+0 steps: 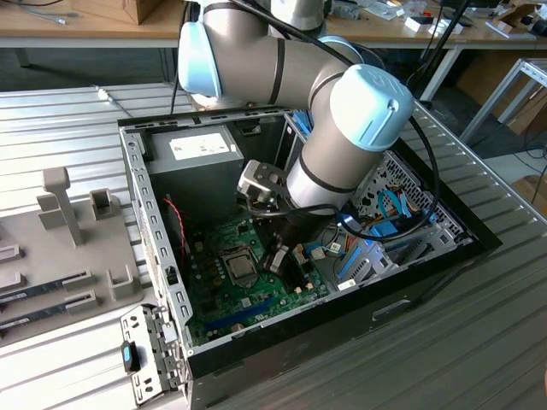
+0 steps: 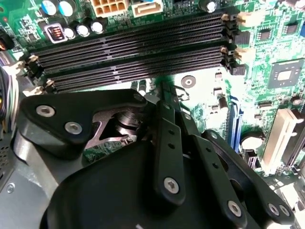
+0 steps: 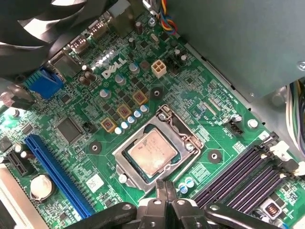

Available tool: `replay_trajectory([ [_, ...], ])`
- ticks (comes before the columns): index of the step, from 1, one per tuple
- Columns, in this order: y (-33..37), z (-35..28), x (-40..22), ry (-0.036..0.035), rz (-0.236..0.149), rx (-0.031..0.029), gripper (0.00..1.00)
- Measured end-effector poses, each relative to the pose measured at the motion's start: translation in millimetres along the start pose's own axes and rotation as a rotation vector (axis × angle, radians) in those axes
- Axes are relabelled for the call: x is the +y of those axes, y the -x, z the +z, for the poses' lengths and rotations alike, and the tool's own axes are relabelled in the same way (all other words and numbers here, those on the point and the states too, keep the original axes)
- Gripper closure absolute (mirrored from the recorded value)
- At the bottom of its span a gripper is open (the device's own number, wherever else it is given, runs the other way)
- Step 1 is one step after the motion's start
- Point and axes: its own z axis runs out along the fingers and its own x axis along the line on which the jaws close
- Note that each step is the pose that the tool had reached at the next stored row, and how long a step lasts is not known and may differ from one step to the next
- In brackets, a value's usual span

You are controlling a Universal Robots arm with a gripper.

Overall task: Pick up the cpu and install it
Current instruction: 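Install the first cpu locking lever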

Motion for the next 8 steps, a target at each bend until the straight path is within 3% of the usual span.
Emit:
replay_trajectory([
  [4,-1.0,-10.1,1.3,0.0054,-0.001,-0.0057,0.89],
  [8,-2.3,-27.8,3.5,0.0055,-0.001,-0.0057,0.89],
])
